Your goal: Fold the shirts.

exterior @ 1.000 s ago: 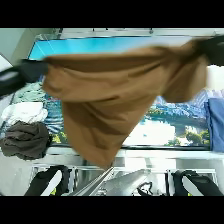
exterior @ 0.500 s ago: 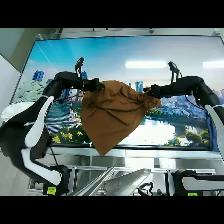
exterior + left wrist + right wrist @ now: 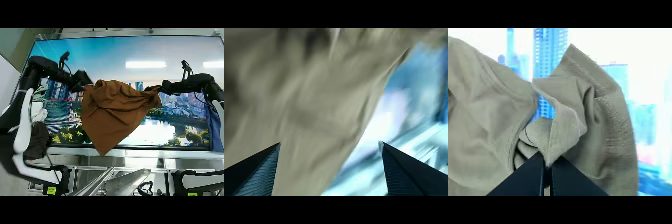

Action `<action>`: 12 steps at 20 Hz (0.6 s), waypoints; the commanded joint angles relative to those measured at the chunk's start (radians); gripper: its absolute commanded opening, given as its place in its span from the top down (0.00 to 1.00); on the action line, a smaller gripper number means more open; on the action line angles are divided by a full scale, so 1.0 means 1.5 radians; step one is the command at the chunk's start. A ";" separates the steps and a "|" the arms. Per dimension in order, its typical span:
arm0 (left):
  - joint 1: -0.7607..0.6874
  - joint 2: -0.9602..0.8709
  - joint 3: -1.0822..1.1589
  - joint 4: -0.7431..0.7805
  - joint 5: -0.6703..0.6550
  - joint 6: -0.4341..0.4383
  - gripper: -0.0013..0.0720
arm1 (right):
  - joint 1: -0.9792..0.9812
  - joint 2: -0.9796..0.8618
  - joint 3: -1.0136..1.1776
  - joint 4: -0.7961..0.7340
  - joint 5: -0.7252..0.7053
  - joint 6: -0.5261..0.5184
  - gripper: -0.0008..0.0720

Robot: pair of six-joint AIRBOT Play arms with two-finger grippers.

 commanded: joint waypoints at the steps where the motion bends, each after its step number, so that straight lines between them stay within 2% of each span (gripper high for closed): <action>1: -0.033 0.224 -0.284 0.135 -0.023 -0.099 0.04 | -0.027 -0.002 0.004 -0.001 -0.026 -0.018 0.96; 2: -0.052 0.290 -0.392 0.124 -0.066 -0.119 0.04 | -0.027 -0.002 0.004 0.000 -0.025 -0.020 0.96; 4: -0.086 0.401 -0.589 0.077 -0.155 -0.141 0.17 | -0.027 -0.002 0.004 0.000 -0.025 -0.035 0.96; 7: -0.131 0.488 -0.806 -0.058 -0.286 -0.136 0.17 | -0.027 -0.002 0.005 0.000 -0.034 -0.037 0.96; 9: -0.167 0.528 -0.876 -0.105 -0.360 -0.137 0.17 | -0.027 -0.002 0.005 0.000 -0.042 -0.037 0.96; 12: -0.203 0.560 -0.892 -0.114 -0.437 -0.146 0.17 | -0.027 -0.002 0.005 0.000 -0.042 -0.042 0.96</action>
